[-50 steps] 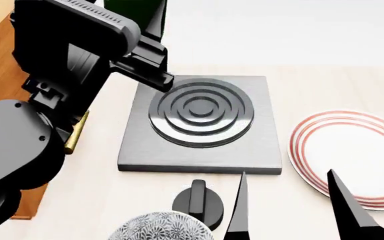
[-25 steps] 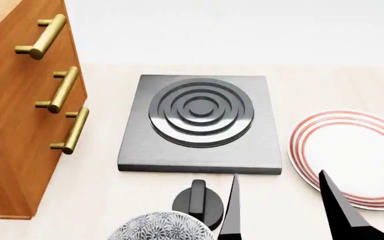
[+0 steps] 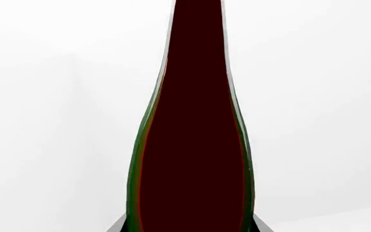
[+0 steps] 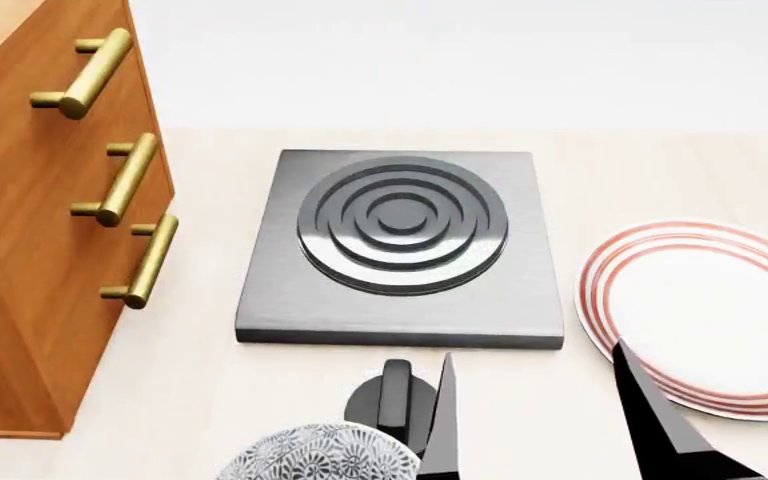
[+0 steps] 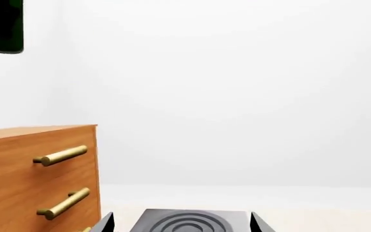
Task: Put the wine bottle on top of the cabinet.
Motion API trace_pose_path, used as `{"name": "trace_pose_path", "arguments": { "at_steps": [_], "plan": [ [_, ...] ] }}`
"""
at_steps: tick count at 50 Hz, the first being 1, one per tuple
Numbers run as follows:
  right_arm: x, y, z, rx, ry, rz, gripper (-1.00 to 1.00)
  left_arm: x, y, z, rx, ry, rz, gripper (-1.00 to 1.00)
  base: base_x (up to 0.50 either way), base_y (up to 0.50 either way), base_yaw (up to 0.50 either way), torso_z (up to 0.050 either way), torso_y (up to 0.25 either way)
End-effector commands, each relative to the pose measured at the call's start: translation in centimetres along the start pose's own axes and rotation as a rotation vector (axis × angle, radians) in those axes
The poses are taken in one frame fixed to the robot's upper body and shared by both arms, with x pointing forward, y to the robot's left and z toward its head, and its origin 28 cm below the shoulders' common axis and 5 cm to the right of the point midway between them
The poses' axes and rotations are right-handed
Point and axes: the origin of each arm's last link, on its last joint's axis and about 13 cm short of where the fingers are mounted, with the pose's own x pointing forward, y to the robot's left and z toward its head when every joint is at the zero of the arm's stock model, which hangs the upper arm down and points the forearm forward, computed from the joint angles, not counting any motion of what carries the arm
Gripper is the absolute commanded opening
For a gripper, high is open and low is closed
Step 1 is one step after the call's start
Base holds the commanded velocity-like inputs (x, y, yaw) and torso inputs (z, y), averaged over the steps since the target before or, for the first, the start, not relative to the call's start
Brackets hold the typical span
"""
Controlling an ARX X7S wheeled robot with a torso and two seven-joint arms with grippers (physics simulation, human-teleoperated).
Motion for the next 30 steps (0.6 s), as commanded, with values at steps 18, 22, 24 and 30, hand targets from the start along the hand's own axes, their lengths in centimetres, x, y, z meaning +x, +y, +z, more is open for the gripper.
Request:
{"name": "trace_pose_path", "arguments": {
  "at_steps": [18,22,24,30],
  "plan": [
    [0.2,0.4,0.3,0.016,-0.032,0.027,1.0,0.0,2.0,-2.0,-0.408,0.1,0.064,-1.0,0.0,0.0,0.0,0.0,0.001],
    [0.2,0.5,0.3,0.017,-0.032,0.029,1.0,-0.1,2.1,-2.4,-0.401,0.117,0.067,-1.0,0.0,0.0,0.0,0.0,0.0],
    [0.2,0.5,0.2,0.017,-0.032,0.029,1.0,-0.1,2.0,-2.4,-0.4,0.118,0.065,-1.0,0.0,0.0,0.0,0.0,0.0],
    [0.3,0.6,0.2,0.017,-0.031,0.034,1.0,-0.2,1.9,-2.9,-0.395,0.14,0.068,-1.0,0.0,0.0,0.0,0.002,0.002]
  ]
}}
